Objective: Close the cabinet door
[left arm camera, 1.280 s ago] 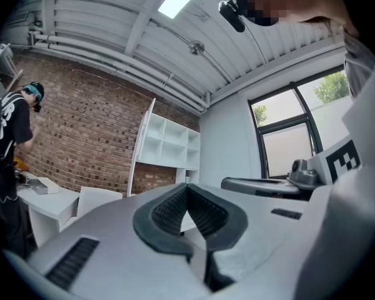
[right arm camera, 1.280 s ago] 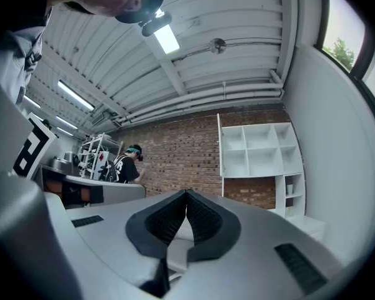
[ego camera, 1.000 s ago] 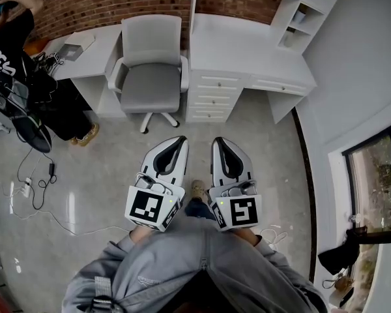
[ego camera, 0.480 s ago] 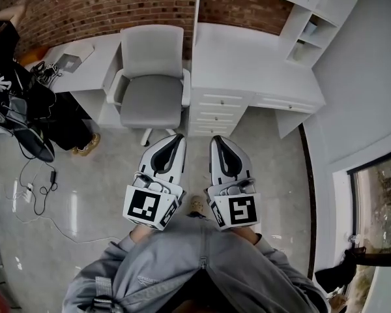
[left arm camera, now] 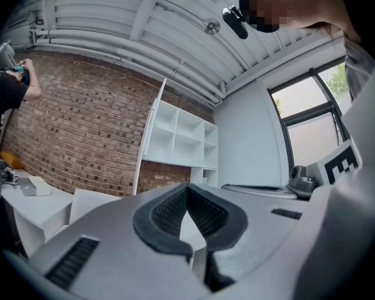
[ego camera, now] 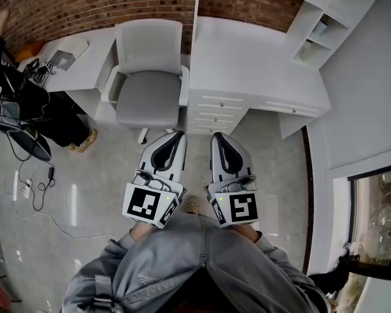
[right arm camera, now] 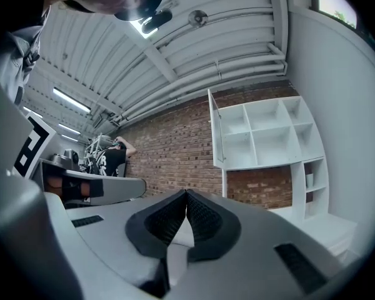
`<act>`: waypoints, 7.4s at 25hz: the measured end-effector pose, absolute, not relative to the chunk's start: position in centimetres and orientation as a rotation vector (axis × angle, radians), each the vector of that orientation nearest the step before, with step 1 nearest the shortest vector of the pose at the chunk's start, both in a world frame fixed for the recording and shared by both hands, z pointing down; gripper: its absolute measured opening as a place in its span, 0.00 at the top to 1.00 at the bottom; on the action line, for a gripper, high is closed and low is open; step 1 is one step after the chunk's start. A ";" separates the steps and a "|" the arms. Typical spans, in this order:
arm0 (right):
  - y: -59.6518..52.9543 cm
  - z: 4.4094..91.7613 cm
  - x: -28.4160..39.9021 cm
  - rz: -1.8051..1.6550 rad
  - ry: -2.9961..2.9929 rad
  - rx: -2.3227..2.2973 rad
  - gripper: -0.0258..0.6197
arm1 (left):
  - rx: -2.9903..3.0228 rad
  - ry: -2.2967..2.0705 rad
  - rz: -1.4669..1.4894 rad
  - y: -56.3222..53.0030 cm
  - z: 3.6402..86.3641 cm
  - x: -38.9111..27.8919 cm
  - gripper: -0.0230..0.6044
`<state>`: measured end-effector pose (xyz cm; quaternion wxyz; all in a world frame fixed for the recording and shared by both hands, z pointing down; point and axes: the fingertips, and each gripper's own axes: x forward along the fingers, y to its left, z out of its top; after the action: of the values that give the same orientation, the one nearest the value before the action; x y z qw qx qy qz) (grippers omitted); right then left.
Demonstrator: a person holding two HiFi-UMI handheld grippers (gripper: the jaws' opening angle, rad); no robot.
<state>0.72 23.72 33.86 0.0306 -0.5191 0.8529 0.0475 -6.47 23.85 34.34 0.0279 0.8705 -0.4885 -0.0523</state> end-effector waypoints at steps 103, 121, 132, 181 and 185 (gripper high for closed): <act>-17.5 32.1 0.0 0.233 2.711 -1.402 0.92 | 2.727 -1.518 -0.220 -17.9 31.9 -5.8 0.95; -20.1 29.4 -0.7 0.328 2.713 -1.389 0.92 | 2.784 -1.554 -0.218 -20.2 29.0 -6.5 0.95; -20.3 23.6 -0.9 0.458 2.611 -1.423 0.92 | 2.867 -1.579 -0.295 -19.7 24.5 -7.5 0.95; -23.6 9.5 -6.5 0.605 2.459 -1.376 0.67 | 3.039 -1.564 -0.468 -22.6 14.5 -8.8 0.95; -23.8 9.5 -6.7 0.652 2.442 -1.393 0.66 | 3.041 -1.541 -0.459 -23.1 14.8 -8.4 0.95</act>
<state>-6.71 -23.77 9.47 0.1274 -0.4788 0.8392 0.2241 -8.39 -23.14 14.84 -0.1486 0.8742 -0.4430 -0.1319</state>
